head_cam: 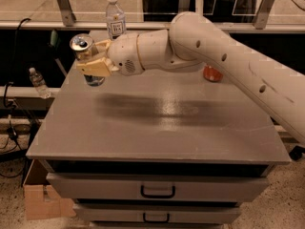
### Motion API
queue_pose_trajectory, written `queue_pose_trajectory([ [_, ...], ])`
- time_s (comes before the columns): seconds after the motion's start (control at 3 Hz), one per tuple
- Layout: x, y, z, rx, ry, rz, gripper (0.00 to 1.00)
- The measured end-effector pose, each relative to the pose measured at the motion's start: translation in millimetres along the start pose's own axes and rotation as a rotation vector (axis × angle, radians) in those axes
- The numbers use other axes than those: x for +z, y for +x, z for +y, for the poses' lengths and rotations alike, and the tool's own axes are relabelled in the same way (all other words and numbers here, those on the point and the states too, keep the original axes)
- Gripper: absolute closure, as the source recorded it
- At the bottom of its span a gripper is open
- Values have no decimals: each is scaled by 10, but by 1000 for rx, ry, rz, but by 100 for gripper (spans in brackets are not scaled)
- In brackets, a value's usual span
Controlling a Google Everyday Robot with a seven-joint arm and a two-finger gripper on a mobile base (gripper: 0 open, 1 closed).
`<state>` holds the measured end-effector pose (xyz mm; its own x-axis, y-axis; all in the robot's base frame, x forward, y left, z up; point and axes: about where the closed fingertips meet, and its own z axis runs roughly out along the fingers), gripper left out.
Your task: Move redbull can near coke can
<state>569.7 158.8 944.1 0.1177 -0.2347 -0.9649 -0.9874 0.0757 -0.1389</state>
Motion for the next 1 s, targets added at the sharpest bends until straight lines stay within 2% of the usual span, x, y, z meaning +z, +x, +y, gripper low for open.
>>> queue_pose_trajectory([
  [0.33,1,0,1,0,0,0,100],
  [0.67,-162,82,-62,4,62,-8,100],
  [1.0,-560,167,-141,3,190,-41,100],
])
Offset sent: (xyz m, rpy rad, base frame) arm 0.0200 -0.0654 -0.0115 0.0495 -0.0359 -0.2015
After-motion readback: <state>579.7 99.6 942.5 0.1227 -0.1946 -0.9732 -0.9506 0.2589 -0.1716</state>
